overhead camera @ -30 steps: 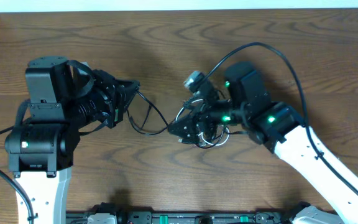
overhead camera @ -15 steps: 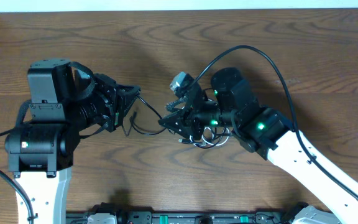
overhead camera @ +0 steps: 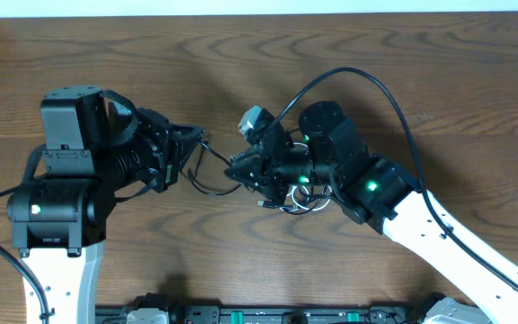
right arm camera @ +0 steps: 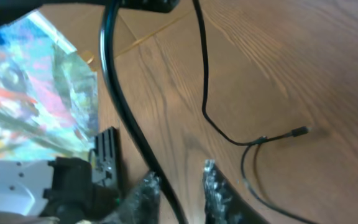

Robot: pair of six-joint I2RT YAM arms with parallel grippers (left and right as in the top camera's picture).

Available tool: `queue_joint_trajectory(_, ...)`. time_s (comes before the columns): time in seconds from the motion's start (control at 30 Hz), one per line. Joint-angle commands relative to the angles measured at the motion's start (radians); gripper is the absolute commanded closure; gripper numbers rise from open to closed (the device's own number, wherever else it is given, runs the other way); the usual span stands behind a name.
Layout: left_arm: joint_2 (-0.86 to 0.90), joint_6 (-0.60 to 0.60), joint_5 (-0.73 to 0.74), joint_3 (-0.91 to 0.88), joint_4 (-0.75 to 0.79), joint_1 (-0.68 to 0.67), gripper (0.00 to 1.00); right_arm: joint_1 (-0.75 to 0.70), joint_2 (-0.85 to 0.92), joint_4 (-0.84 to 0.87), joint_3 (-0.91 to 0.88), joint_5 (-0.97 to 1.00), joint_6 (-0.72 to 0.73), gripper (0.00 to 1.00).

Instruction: Untangle cables

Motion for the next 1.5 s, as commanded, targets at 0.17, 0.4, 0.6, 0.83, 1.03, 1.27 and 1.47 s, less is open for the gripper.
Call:
queue_joint_trajectory(0.17,-0.001,0.025,-0.080,0.002,-0.012,-0.002,0.93,0.012,0.005,0.010,0.006,0.000,0.140,0.99)
queue_joint_trajectory(0.4,0.002,0.108,-0.350,-0.002,-0.110,-0.002,0.76,0.006,0.005,0.171,0.007,-0.130,0.472,0.99)
queue_joint_trajectory(0.6,0.019,0.162,-0.369,-0.004,-0.182,-0.002,0.66,-0.035,0.005,0.332,0.007,-0.162,0.748,0.99)
queue_joint_trajectory(0.83,0.033,0.243,-0.335,-0.004,-0.218,-0.002,0.66,-0.153,0.005,0.563,0.007,-0.206,1.038,0.99)
queue_joint_trajectory(1.03,0.032,0.313,-0.063,-0.004,-0.152,-0.002,0.66,-0.203,0.005,0.725,0.007,-0.153,1.308,0.99)
queue_joint_trajectory(1.27,0.033,0.401,0.066,-0.004,-0.081,-0.002,0.66,-0.218,0.005,0.969,0.007,0.025,1.603,0.99)
queue_joint_trajectory(1.47,0.033,0.426,0.044,-0.004,-0.092,-0.002,0.66,-0.248,0.005,1.313,0.007,0.125,1.640,0.99)
